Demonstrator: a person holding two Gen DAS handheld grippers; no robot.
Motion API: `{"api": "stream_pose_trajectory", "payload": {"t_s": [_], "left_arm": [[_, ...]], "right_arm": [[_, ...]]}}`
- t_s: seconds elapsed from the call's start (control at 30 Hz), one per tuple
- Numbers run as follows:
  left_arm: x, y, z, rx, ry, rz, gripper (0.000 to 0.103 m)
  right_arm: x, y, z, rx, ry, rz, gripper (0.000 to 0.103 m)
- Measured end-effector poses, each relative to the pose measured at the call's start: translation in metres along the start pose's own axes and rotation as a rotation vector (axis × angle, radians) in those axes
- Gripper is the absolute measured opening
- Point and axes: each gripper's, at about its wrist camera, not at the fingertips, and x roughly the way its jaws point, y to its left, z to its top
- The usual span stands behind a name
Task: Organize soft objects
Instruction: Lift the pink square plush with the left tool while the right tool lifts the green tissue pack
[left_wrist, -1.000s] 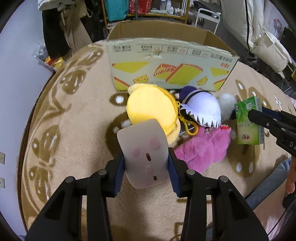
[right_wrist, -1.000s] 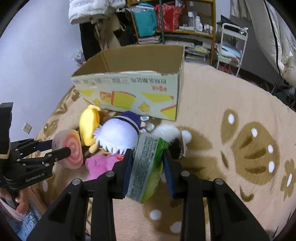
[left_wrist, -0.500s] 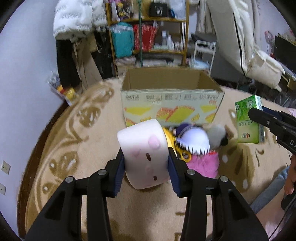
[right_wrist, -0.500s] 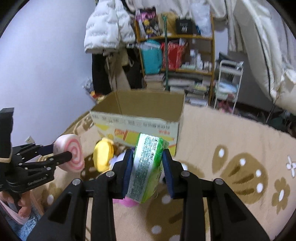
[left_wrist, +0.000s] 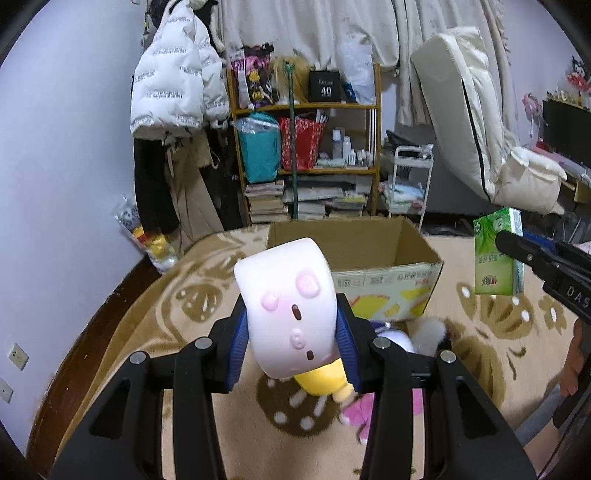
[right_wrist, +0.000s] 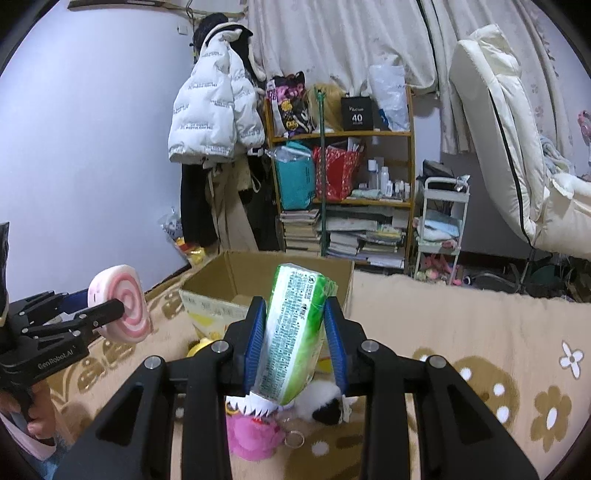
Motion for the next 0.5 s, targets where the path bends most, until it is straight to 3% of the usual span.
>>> {"api": "stream_pose_trajectory", "payload": {"t_s": [0.5], "left_arm": [[0.026, 0.002, 0.058, 0.009, -0.112, 0.022, 0.042]], "right_arm": [[0.023, -0.008, 0.03, -0.024, -0.124, -0.011, 0.034]]}}
